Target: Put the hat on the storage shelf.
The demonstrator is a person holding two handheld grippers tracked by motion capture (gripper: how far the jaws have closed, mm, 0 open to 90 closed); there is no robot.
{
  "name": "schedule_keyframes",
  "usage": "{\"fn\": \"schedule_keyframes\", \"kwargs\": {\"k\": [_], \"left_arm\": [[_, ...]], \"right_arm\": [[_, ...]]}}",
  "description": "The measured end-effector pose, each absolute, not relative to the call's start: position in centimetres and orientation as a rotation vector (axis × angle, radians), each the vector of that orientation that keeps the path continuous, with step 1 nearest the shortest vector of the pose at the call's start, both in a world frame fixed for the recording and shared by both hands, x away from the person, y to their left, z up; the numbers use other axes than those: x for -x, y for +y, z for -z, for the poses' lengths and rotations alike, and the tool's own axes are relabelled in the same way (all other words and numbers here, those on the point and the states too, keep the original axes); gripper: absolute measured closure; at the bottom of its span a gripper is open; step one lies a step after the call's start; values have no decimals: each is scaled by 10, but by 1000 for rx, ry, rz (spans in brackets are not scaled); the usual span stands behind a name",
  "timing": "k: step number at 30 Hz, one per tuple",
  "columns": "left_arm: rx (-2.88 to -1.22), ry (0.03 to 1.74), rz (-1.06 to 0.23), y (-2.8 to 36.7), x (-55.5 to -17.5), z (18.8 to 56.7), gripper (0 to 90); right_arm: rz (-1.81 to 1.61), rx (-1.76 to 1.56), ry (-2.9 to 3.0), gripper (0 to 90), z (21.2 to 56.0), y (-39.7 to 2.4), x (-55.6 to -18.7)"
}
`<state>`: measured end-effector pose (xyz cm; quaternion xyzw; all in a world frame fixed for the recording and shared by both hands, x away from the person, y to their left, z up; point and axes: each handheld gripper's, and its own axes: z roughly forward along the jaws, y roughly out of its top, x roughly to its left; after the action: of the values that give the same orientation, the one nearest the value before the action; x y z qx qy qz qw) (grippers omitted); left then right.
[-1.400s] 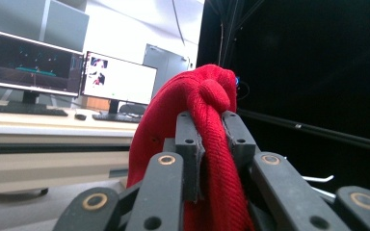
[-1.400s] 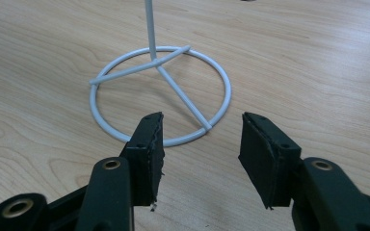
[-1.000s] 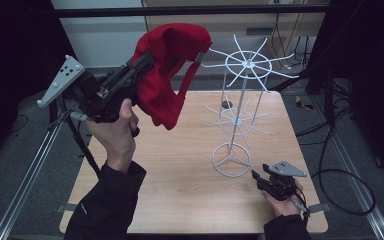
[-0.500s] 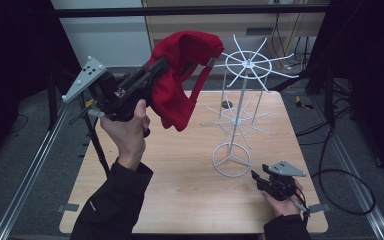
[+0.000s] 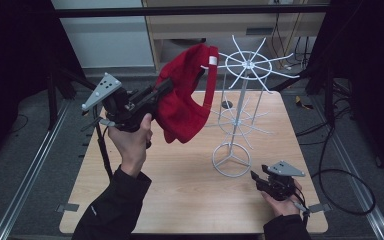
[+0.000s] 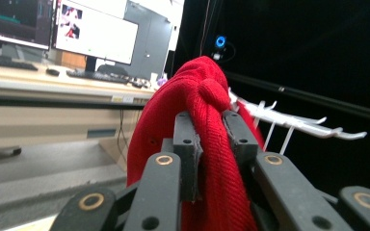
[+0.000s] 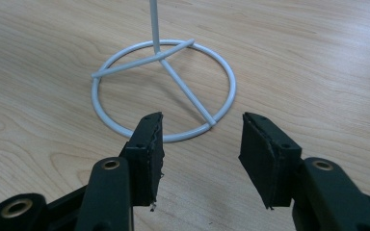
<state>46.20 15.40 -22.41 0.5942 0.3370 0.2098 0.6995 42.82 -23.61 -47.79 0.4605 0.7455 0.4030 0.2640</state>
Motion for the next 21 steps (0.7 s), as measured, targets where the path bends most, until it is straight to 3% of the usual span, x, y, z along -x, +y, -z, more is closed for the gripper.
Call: {"fn": "schedule_keyframes", "kwargs": {"k": [21], "left_arm": [[-1483,840,-454,143,-478,258,692]], "right_arm": [[-1086,-1245,2024,496,479,-236,-428]]}}
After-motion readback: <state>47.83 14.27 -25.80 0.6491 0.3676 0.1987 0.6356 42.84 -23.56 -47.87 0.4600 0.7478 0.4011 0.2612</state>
